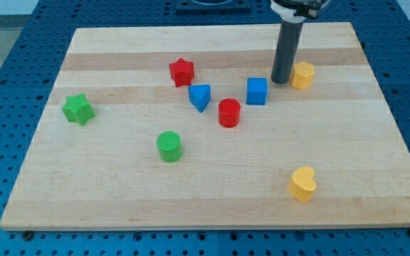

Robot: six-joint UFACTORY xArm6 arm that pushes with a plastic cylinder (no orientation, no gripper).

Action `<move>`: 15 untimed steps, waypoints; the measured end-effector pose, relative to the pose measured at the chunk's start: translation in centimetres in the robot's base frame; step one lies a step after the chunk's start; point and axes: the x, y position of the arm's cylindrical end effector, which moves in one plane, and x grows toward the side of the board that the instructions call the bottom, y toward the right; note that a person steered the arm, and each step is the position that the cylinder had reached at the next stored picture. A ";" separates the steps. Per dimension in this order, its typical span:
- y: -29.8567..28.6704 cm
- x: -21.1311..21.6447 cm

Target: Place the yellow hexagon on the top right side of the blue cube

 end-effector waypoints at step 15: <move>6.9 0.6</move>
